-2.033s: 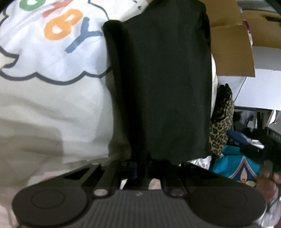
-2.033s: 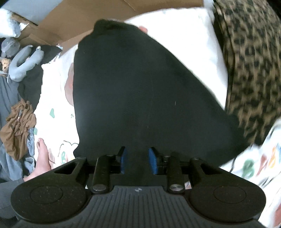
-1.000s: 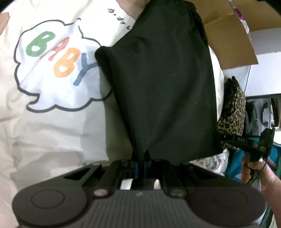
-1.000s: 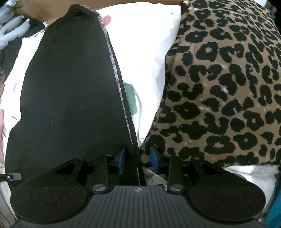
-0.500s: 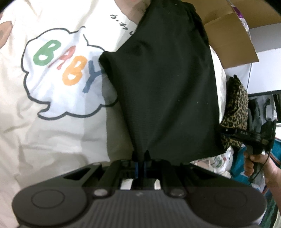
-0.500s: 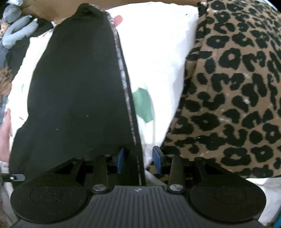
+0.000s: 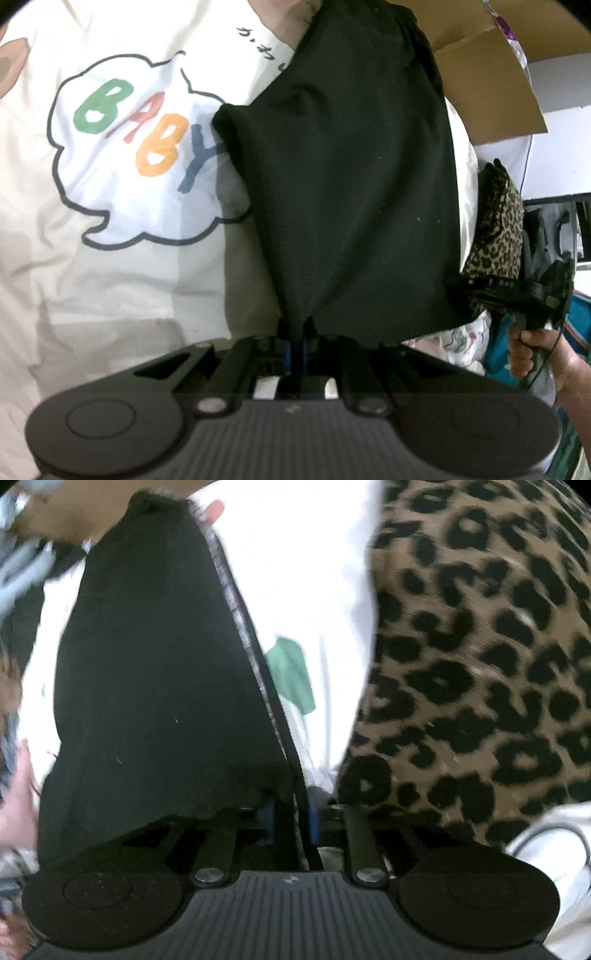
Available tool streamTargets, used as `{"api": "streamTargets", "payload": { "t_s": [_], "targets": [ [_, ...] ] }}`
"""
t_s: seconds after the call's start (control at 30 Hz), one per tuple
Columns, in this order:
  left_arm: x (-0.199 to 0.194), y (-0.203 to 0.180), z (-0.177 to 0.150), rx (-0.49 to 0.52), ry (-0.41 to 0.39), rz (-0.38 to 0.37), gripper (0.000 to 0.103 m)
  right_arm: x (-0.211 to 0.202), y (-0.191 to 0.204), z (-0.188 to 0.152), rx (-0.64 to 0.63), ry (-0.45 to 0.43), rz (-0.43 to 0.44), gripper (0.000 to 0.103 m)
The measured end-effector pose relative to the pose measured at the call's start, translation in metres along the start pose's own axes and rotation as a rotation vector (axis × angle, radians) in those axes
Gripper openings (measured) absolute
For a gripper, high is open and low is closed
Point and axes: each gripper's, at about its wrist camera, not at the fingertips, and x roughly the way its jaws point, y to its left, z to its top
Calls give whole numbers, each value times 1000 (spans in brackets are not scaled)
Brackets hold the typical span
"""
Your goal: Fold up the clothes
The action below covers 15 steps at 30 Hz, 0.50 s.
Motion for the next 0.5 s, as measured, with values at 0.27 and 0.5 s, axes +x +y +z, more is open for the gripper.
{"api": "streamTargets", "payload": {
  "t_s": [0.27, 0.5],
  "targets": [
    [-21, -8, 11, 26, 18, 36, 6, -30, 21, -11, 142, 15, -28, 3],
    [-60, -1, 30, 67, 53, 103, 6, -44, 44, -51, 367, -10, -11, 3]
  ]
}}
